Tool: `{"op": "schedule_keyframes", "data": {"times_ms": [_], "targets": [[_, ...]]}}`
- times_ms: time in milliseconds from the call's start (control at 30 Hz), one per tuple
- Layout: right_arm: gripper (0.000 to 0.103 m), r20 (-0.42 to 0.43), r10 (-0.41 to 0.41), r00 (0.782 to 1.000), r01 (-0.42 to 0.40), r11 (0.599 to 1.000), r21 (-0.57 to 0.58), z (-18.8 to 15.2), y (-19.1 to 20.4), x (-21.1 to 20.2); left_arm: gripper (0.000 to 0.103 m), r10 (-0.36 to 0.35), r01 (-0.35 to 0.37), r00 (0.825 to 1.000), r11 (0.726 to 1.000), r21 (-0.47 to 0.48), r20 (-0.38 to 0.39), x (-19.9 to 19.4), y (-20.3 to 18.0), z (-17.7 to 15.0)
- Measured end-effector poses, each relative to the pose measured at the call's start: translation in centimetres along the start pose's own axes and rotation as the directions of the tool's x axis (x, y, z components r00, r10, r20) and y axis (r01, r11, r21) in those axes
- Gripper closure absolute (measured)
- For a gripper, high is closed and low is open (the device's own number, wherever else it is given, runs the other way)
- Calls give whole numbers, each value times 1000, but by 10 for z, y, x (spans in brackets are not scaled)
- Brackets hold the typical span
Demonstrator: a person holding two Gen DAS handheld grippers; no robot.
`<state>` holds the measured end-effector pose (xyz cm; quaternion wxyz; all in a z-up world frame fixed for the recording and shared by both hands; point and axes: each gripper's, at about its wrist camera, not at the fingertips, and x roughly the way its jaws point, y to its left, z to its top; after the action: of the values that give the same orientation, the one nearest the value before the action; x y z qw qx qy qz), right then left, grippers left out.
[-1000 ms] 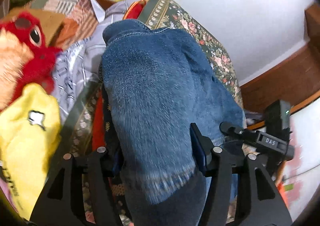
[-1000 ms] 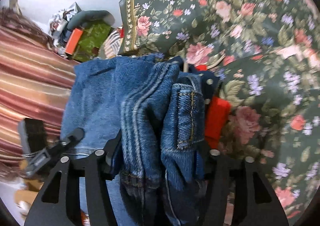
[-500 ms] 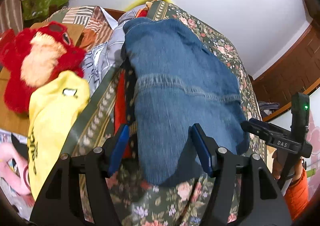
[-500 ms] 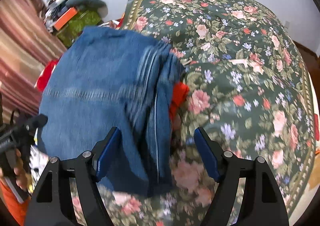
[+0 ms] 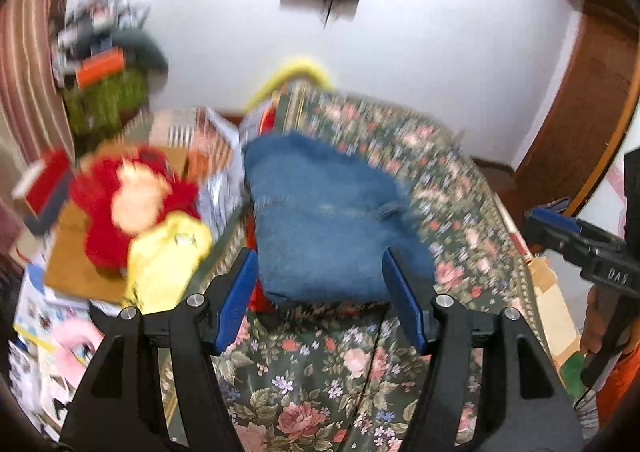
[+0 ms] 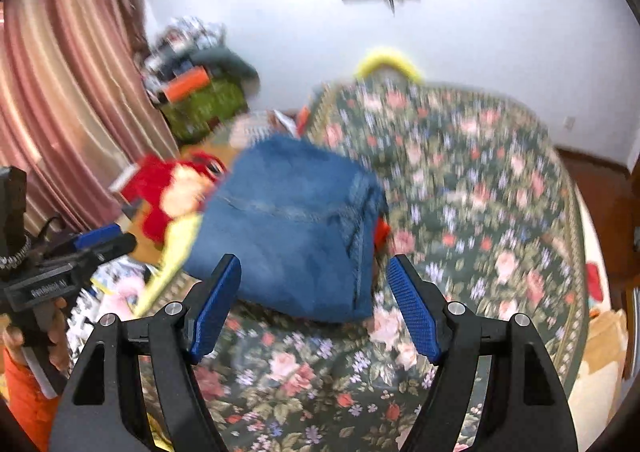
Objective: Fold large clothes
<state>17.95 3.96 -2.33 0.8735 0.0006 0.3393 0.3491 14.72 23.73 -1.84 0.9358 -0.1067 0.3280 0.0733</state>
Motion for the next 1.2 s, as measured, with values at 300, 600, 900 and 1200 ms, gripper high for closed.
{"op": "schedule_keyframes", "data": {"times_ms": [300, 600, 900, 1200], "targets": [[30, 358, 33, 933, -14, 998, -54, -14, 45, -134, 40, -30, 3, 940, 997, 81, 341, -136, -60, -25], [30, 492, 22, 870, 50, 990, -133, -62, 88, -188, 40, -14, -35, 858, 996, 87, 514, -203, -101, -75], [10, 480, -54, 876, 89, 995, -51, -72, 80, -190, 31, 37, -48, 855, 999, 8, 518, -211, -97, -97], [0, 487, -90, 869, 127, 991, -44, -76, 81, -195, 14, 79, -83, 855, 996, -16, 513, -214, -97, -106]]}}
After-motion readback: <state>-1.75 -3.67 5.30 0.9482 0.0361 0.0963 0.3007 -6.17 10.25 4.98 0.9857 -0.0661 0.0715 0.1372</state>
